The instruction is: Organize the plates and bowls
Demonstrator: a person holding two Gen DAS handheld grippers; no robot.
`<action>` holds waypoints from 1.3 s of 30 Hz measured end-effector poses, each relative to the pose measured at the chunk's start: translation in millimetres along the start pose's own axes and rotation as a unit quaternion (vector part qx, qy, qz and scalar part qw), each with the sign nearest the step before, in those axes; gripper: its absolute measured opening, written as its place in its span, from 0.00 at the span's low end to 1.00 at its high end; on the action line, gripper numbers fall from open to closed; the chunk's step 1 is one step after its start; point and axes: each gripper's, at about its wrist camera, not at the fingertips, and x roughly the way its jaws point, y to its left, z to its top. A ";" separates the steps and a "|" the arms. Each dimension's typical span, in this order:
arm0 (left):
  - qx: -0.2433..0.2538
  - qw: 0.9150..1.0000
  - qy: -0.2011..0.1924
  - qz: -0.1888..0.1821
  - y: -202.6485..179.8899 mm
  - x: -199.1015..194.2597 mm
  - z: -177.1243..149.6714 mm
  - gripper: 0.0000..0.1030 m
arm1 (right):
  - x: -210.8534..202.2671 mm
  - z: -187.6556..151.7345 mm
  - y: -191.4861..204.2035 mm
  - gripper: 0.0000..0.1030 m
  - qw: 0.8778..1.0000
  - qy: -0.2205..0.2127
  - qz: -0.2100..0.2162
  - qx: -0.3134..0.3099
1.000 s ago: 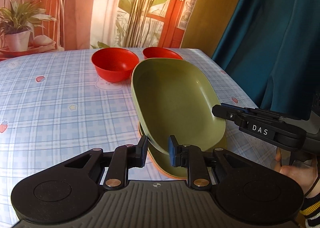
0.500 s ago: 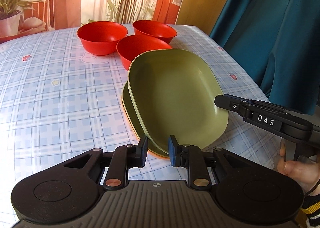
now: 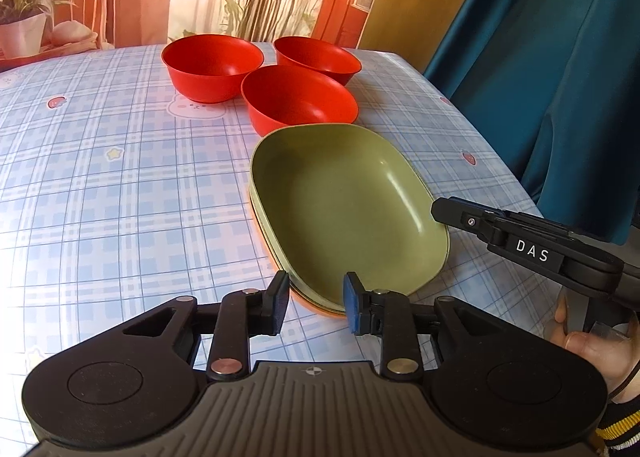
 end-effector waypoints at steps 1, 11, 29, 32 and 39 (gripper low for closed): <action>0.001 1.000 -0.004 0.002 -0.9 -2.4 0.3 0.39 | 0.0 0.0 -0.1 0.16 1.000 0.000 -0.001 0.001; -0.012 0.999 -0.048 0.013 4.2 -20.5 9.4 0.43 | -3.2 9.1 2.7 0.24 1.000 -0.012 -0.011 -0.004; -0.040 0.987 -0.126 0.090 41.4 -56.1 55.1 1.00 | 4.0 57.1 23.5 1.00 0.999 -0.026 0.007 -0.033; -0.042 0.985 -0.131 0.104 45.8 -57.9 62.1 1.00 | 6.9 66.9 29.3 1.00 0.999 -0.031 0.005 -0.042; -0.064 0.979 -0.170 0.093 62.6 -67.9 78.5 1.00 | 19.8 96.7 37.4 1.00 0.999 -0.027 0.010 -0.044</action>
